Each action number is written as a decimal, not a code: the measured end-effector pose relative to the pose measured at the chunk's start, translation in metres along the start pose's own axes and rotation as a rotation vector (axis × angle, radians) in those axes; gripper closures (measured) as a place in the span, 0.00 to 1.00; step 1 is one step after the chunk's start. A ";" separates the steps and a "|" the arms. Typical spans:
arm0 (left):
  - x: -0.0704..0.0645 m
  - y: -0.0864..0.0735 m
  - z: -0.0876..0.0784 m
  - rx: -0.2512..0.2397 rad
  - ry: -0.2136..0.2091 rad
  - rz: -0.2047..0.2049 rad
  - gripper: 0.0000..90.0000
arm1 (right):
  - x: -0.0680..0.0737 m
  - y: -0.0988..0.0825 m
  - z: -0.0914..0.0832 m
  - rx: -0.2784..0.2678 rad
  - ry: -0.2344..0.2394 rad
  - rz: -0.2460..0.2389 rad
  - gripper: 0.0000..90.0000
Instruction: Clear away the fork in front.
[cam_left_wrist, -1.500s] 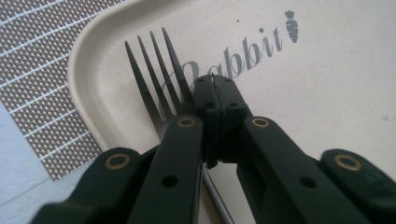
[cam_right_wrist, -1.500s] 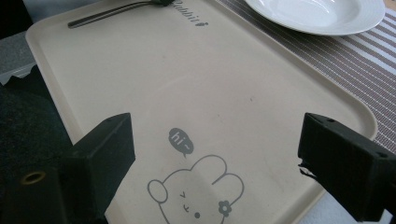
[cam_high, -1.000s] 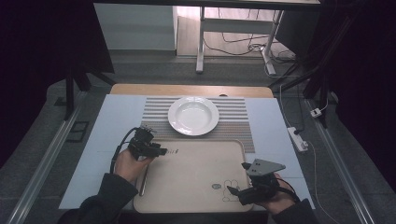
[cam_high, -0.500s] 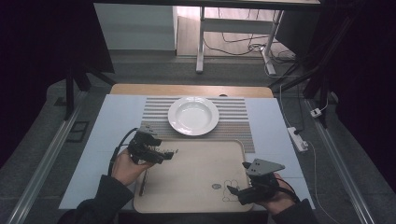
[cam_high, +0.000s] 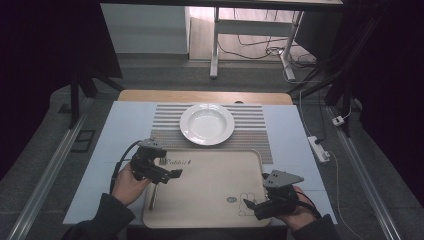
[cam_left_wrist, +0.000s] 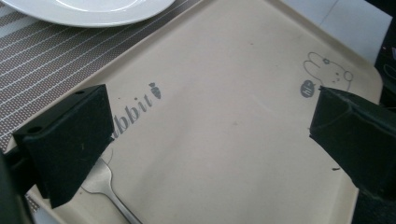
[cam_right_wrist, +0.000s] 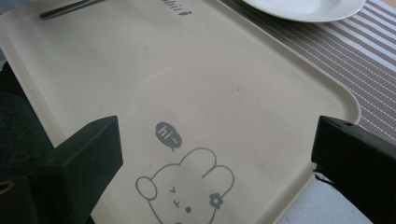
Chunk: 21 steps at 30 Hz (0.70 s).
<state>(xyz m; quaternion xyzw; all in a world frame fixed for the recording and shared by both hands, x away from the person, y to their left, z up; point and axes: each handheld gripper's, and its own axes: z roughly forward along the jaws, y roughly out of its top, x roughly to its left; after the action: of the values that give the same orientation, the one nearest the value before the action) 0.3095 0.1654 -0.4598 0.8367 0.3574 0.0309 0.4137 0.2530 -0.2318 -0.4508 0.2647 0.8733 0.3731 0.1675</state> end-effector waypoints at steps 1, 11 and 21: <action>-0.001 -0.001 -0.002 0.004 0.000 0.004 0.00 | 0.000 0.000 -0.001 0.002 -0.002 -0.005 0.02; -0.013 -0.019 -0.024 -0.016 -0.004 0.034 0.00 | 0.003 -0.004 -0.007 -0.005 -0.022 0.031 0.00; -0.023 -0.046 -0.050 -0.047 0.005 0.008 0.00 | -0.002 -0.016 -0.021 -0.015 -0.055 0.098 0.00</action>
<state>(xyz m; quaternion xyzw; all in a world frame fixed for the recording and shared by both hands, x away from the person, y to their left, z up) 0.2489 0.2033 -0.4542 0.8280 0.3545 0.0431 0.4322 0.2389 -0.2546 -0.4486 0.3162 0.8514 0.3801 0.1751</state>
